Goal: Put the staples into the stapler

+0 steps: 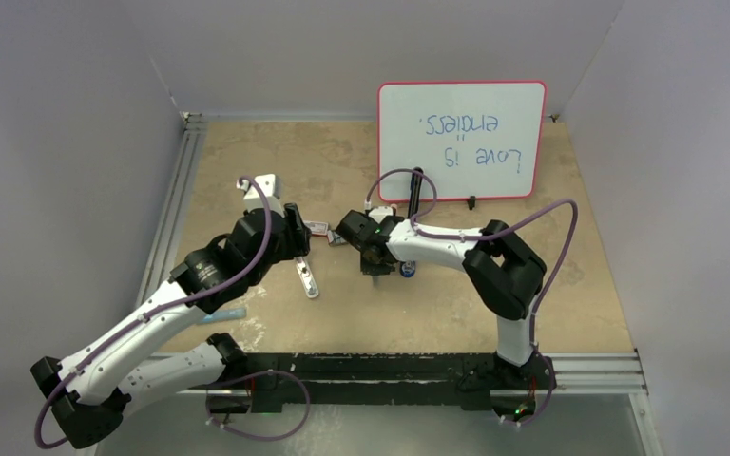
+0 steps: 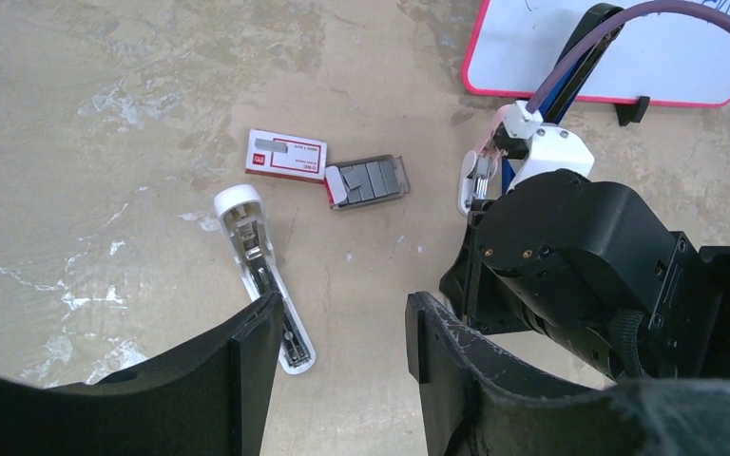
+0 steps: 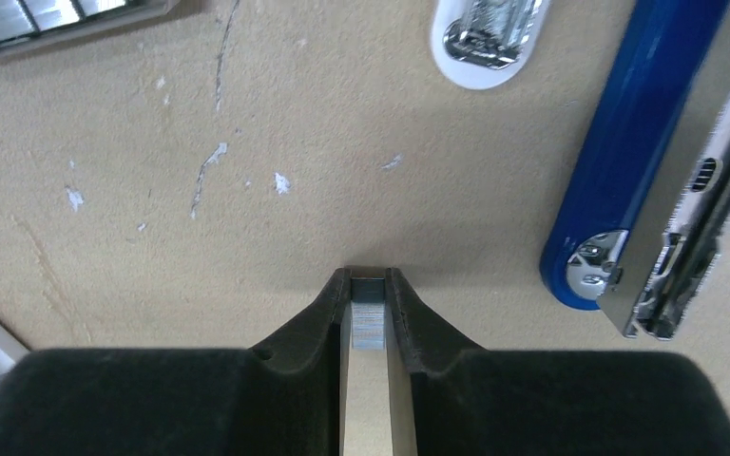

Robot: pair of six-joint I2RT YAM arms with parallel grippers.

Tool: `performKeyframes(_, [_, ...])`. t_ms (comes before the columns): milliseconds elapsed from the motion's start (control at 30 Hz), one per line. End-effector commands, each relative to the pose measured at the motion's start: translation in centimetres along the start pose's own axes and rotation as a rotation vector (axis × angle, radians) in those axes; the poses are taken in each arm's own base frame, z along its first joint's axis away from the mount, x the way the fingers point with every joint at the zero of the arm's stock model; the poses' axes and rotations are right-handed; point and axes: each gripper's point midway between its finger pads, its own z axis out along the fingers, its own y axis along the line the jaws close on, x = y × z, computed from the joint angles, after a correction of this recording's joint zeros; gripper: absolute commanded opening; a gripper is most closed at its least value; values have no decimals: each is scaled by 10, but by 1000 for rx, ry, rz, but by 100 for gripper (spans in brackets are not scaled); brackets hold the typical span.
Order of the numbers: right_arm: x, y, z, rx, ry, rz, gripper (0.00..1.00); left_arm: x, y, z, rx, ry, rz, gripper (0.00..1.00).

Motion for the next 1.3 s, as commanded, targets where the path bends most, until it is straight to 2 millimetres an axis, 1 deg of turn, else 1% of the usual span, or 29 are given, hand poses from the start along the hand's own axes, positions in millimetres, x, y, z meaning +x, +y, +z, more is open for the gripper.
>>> performKeyframes(0, [-44,-5,-30,15,-160,79,18,-8,-7,-2,23,-16,-24,50])
performKeyframes(133, [-77,-23,-50,12,-254,145,19,-8,-6,0,12,-19,-19,50])
performKeyframes(300, [-103,-55,-60,12,-314,191,20,-9,-3,1,-4,-30,-19,50])
performKeyframes(433, [-114,-82,-56,37,-339,208,20,-8,-4,4,-5,-29,-16,50])
performKeyframes(533, [-118,-91,-53,35,-360,210,20,-5,-10,6,23,-21,-7,50])
performKeyframes(733, [-114,-92,-38,28,-352,178,21,-1,-13,11,35,-6,5,50])
performKeyframes(967, [-114,-88,-32,2,-360,140,20,0,-12,12,29,-7,9,50])
performKeyframes(1267, [-109,-88,-19,-4,-344,68,21,1,-13,13,28,-2,11,50])
